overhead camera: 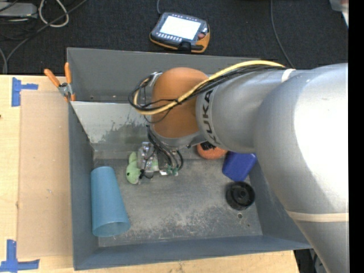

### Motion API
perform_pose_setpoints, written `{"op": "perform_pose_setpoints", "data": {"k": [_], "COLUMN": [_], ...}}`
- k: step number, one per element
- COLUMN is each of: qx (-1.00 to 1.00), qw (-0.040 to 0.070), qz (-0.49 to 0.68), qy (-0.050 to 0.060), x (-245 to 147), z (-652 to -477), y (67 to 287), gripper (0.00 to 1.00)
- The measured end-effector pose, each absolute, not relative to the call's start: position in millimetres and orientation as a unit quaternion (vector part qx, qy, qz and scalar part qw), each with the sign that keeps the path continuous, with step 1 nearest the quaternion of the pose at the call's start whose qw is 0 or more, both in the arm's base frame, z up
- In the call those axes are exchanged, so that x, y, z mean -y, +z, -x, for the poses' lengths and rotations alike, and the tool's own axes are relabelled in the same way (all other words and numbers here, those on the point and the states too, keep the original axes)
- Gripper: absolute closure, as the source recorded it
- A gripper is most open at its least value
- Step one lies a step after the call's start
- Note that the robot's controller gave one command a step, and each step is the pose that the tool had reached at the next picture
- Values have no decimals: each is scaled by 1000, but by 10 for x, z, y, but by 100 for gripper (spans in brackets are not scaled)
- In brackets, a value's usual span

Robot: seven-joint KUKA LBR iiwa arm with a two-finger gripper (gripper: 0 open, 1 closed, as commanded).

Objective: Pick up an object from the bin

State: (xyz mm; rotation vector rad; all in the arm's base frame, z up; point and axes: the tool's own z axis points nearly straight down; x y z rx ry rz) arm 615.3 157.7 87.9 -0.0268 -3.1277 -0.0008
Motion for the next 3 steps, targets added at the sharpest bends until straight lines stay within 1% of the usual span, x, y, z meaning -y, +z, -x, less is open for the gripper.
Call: {"op": "perform_pose_setpoints", "data": {"k": [1,2,3], "qx": [1000,1000,1000], "qw": [2,4,3], "qz": [9,10,10], "qy": [-2,-1,-2], "x": [-1582,-1578,-1579], "z": [-6181,-6172,-6174], "y": [1206,1363,1518], "gripper": [100,100,100]}}
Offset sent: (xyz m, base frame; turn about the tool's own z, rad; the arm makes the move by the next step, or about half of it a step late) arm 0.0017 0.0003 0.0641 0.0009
